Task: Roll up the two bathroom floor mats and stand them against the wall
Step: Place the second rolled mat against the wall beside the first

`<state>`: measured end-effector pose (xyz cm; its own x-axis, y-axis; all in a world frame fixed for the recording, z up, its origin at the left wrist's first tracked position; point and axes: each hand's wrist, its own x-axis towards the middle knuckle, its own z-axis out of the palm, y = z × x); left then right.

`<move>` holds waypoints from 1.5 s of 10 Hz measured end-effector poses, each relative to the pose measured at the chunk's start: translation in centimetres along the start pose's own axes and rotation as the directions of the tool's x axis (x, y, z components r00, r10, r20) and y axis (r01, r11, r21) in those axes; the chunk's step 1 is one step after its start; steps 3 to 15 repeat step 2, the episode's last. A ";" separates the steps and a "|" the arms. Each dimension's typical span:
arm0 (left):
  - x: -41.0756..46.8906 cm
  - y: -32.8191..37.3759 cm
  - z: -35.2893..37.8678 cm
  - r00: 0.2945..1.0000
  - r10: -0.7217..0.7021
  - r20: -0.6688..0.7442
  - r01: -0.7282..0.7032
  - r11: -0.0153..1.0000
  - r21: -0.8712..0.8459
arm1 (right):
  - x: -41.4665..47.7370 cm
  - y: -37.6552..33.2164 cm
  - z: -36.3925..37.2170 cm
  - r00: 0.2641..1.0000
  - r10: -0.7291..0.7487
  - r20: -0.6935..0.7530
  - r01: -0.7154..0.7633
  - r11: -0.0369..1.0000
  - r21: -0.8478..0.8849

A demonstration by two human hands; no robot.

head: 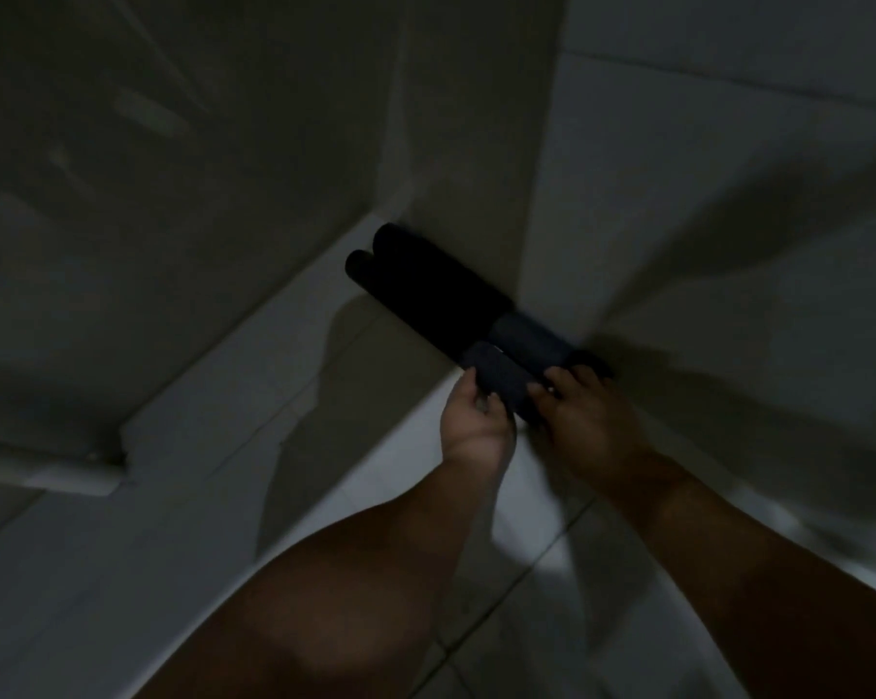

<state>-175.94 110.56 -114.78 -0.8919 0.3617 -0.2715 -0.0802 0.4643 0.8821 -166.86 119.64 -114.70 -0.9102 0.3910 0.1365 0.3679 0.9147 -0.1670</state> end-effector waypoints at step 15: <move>-2.3 -0.3 -1.6 0.991 0.085 0.102 -0.107 0.966 0.237 | -1.2 1.0 0.5 0.987 0.032 0.161 -0.052 0.992 0.118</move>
